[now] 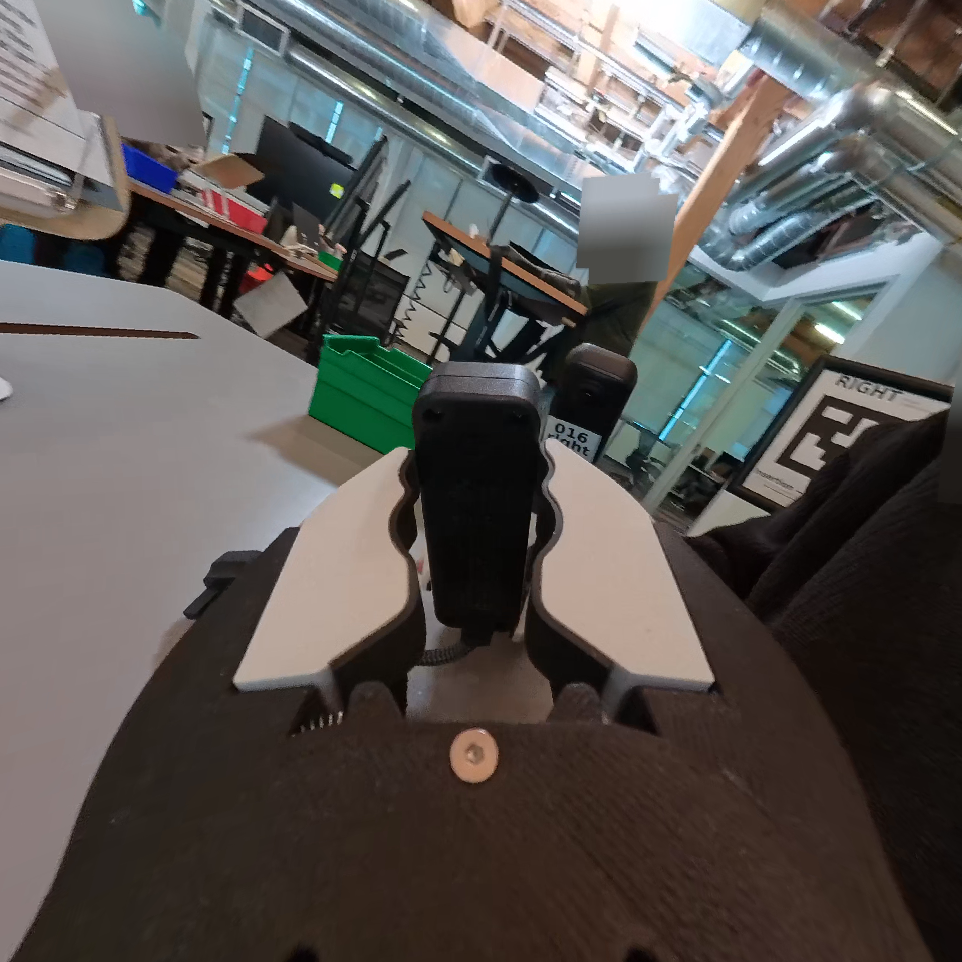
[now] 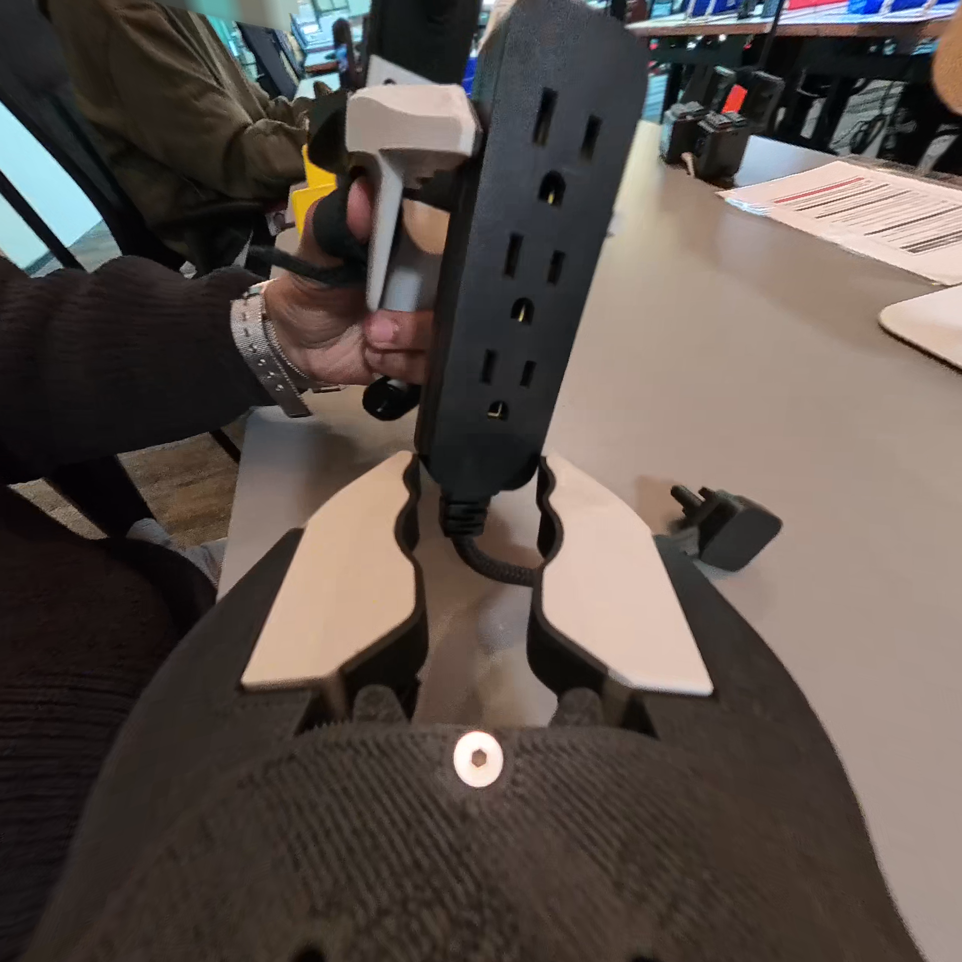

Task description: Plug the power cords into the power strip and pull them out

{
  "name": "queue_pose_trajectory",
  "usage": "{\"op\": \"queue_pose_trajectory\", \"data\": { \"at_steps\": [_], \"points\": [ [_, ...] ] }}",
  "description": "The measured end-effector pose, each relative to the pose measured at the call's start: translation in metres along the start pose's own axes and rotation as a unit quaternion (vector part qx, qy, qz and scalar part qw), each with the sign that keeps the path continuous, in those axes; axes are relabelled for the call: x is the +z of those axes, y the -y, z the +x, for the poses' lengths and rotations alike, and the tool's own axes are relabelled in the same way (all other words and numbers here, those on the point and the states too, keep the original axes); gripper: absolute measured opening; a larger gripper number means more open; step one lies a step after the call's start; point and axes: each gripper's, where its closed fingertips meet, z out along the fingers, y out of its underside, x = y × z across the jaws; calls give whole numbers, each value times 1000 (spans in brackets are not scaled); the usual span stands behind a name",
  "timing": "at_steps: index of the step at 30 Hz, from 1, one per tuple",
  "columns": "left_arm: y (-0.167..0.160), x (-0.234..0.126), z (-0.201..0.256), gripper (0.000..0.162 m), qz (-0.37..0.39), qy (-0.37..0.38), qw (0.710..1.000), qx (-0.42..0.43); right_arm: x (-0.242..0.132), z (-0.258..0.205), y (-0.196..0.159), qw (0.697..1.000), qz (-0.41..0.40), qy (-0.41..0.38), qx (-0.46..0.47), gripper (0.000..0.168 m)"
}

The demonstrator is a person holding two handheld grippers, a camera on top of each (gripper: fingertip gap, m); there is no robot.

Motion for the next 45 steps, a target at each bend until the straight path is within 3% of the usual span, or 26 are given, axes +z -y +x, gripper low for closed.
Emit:
{"op": "queue_pose_trajectory", "data": {
  "at_steps": [3,8,11,13,15,17,19,24,28,34,39,45],
  "points": [
    [6,-9,-12,44,18,27,999,-4,-6,15,1,1000,5,-27,0,30],
    [13,-28,-25,44,54,19,997,-48,-13,36,16,996,37,-84,3,24],
    [14,-36,-30,44,68,17,996,-61,-6,49,58,989,86,-114,26,18],
    [15,-39,-34,44,67,14,995,-68,9,38,112,986,137,-51,86,1],
    [18,-42,-38,45,75,14,994,-76,34,8,175,975,182,69,106,2],
    [21,-46,-40,44,84,18,993,-80,75,-23,217,974,153,152,74,3],
    [21,-48,-43,44,83,25,993,-76,126,-52,237,976,78,203,8,8],
    [20,-59,-47,44,86,43,992,-76,242,-86,260,962,-65,231,-132,8],
    [19,-69,-45,44,93,59,991,-77,332,-65,242,942,-190,193,-198,10],
    [19,-82,-44,44,112,71,987,-96,425,-5,161,872,-415,122,-229,17],
    [18,-91,-41,44,116,80,985,-97,445,5,105,822,-527,106,-190,18],
    [19,-97,-43,44,128,80,982,-112,437,8,69,771,-614,84,-148,23]
  ]
}}
